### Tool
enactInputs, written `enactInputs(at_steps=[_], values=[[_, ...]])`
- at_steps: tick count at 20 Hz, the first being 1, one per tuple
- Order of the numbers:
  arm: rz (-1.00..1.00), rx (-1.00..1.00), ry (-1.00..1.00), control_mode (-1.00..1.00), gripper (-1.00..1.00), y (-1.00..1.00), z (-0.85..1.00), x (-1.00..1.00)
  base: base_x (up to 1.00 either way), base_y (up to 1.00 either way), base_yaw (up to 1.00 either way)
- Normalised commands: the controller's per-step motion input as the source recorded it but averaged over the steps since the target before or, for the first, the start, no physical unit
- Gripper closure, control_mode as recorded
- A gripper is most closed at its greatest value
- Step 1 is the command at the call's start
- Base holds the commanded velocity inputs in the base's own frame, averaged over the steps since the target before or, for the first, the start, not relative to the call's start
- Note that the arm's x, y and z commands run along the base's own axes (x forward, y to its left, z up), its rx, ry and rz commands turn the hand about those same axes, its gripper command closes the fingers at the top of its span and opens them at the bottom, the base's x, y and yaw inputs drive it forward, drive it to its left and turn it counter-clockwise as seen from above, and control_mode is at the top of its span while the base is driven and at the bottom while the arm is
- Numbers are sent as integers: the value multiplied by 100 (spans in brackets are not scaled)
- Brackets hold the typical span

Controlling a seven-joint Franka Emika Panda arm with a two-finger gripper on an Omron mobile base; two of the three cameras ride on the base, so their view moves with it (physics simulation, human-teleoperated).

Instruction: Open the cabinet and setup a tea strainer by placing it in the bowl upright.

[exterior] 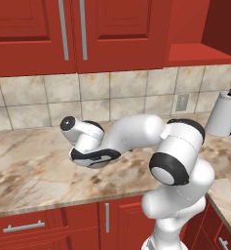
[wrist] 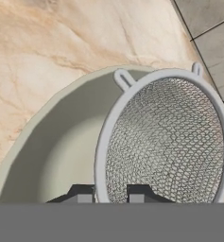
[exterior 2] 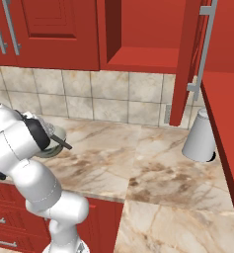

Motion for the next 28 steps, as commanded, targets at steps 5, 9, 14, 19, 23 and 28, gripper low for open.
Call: enactInputs(at_steps=[5,9,14,19,23,28], values=[[0,0,0,-100,100,0,0,0,0,0,0],[0,0,0,-100,-100,0,0,0,0,0,0],[0,0,0,-100,-100,0,0,0,0,0,0],[0,0,0,-100,-100,0,0,0,0,0,0],[0,0,0,-100,-100,0,0,-2,0,0,0],[-1,0,0,-100,-100,0,11,-22,0,0,0]])
